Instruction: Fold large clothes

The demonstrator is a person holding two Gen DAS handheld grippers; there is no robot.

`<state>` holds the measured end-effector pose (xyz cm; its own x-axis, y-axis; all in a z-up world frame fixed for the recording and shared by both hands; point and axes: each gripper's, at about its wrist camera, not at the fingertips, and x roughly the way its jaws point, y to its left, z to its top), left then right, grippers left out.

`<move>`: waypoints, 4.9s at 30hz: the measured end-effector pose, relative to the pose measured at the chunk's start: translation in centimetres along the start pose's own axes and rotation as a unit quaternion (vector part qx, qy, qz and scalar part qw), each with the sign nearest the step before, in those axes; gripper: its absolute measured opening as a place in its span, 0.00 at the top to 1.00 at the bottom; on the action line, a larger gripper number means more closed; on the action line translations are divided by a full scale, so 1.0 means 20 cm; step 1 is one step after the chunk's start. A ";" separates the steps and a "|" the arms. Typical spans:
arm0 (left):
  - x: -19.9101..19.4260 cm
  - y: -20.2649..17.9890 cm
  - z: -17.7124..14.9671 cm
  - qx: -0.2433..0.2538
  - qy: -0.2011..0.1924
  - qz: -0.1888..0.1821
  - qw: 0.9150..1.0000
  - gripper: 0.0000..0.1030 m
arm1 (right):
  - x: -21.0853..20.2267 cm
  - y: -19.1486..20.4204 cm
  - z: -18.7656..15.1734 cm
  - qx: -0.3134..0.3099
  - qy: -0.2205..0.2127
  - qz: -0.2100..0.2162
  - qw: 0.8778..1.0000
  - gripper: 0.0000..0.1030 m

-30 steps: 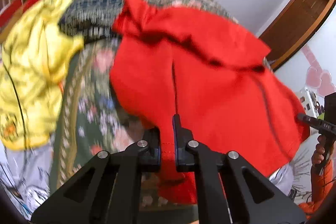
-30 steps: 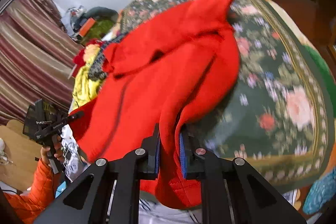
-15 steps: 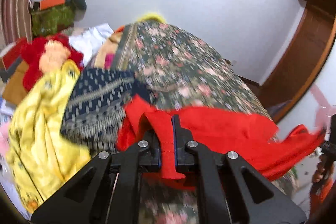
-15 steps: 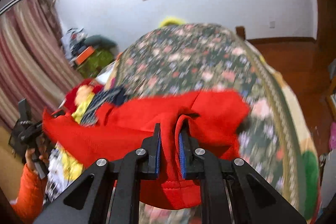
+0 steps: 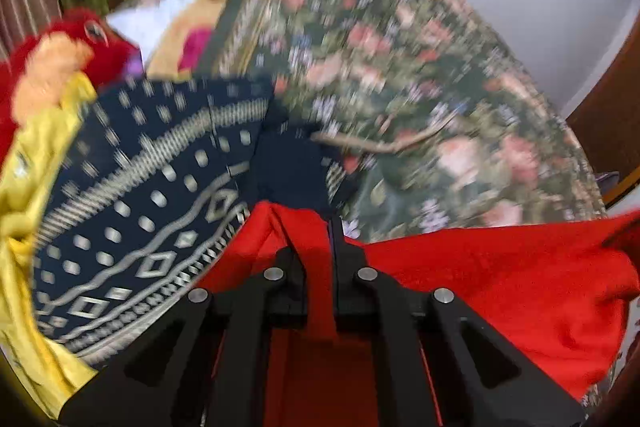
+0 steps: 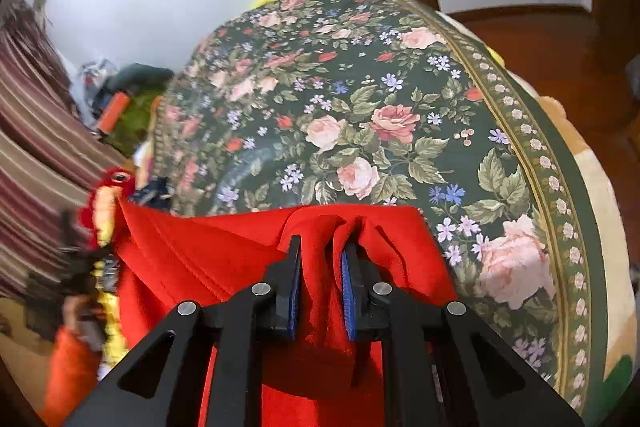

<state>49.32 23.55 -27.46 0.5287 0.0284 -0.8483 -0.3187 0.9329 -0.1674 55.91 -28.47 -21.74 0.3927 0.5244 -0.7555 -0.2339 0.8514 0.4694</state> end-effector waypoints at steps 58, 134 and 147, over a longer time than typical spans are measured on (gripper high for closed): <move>-0.46 0.36 -0.91 -0.019 0.048 -0.002 0.999 0.04 | -0.29 -0.05 -0.56 -0.033 0.042 -0.204 0.977 0.00; -0.41 -1.67 -0.77 0.298 0.078 -0.240 0.921 0.40 | -0.76 -0.05 -0.56 0.011 -0.038 -0.128 0.991 0.00; -0.76 -1.17 -0.57 0.267 -0.047 -0.149 0.951 0.11 | -0.46 0.24 -0.45 -0.016 0.005 -0.042 0.999 0.00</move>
<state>39.76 -2.87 -16.30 0.6083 -0.2580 -0.7506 0.2878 0.9530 -0.0943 43.26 -29.12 -16.61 0.4027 0.4508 -0.7966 -0.2280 0.8923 0.3896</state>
